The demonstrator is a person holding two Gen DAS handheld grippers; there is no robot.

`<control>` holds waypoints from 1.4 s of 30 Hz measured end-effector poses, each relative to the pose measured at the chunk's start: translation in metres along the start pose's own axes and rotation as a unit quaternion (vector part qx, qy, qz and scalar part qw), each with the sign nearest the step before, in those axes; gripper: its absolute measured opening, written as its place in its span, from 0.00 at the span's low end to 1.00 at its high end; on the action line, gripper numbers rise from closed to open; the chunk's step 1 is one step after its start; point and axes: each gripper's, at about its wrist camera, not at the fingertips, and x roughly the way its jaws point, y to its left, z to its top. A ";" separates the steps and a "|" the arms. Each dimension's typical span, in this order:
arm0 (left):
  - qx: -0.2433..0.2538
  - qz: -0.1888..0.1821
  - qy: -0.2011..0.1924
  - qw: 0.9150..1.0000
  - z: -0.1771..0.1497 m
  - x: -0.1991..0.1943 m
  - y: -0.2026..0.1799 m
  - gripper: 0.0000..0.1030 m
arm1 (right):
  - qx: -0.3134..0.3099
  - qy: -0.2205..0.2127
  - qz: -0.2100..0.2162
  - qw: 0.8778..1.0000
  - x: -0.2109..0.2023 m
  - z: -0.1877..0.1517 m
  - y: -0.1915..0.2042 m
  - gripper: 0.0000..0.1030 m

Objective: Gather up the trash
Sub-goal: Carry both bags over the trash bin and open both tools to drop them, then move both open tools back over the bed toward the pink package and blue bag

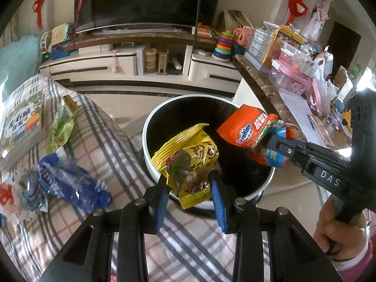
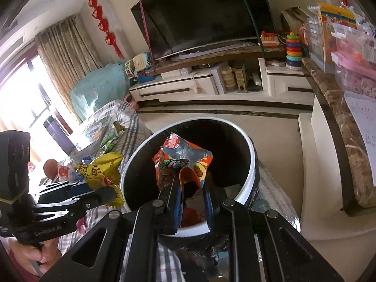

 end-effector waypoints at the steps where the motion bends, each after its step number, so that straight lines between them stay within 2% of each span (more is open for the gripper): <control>1: 0.000 0.001 0.001 1.000 0.003 0.002 -0.001 0.32 | -0.002 0.002 -0.001 1.000 0.001 0.002 0.000 0.16; 10: 0.002 0.004 0.014 1.000 0.020 0.024 -0.002 0.35 | -0.013 0.023 -0.011 1.000 0.016 0.009 -0.005 0.18; 14: -0.005 0.010 0.017 1.000 0.026 0.031 -0.003 0.52 | -0.011 0.029 -0.013 0.999 0.021 0.012 -0.008 0.20; 15: -0.007 0.009 0.016 1.000 0.027 0.032 -0.003 0.52 | -0.011 0.031 -0.013 0.999 0.022 0.013 -0.008 0.22; 16: -0.009 0.007 0.016 1.000 0.027 0.032 -0.003 0.53 | -0.010 0.032 -0.013 0.999 0.023 0.014 -0.009 0.24; 20: -0.010 0.010 0.013 1.000 0.023 0.030 -0.001 0.57 | -0.009 0.031 -0.010 0.999 0.022 0.016 -0.010 0.47; 26: -0.030 0.004 0.006 1.000 0.007 0.017 0.008 0.60 | -0.001 0.023 -0.006 1.000 0.015 0.012 -0.010 0.51; 28: -0.037 0.002 0.002 0.999 0.000 0.010 0.011 0.61 | 0.003 0.019 -0.001 1.000 0.012 0.009 -0.008 0.57; 32: -0.052 0.000 -0.009 0.999 -0.020 -0.008 0.018 0.69 | 0.005 0.008 0.011 1.000 0.004 0.004 0.000 0.78; 36: -0.071 0.000 -0.016 0.997 -0.041 -0.026 0.028 0.70 | -0.002 -0.006 0.022 1.000 -0.005 -0.004 0.014 0.88; 42: -0.099 0.012 -0.025 0.995 -0.073 -0.057 0.046 0.71 | -0.002 -0.007 0.041 0.999 -0.012 -0.019 0.036 0.92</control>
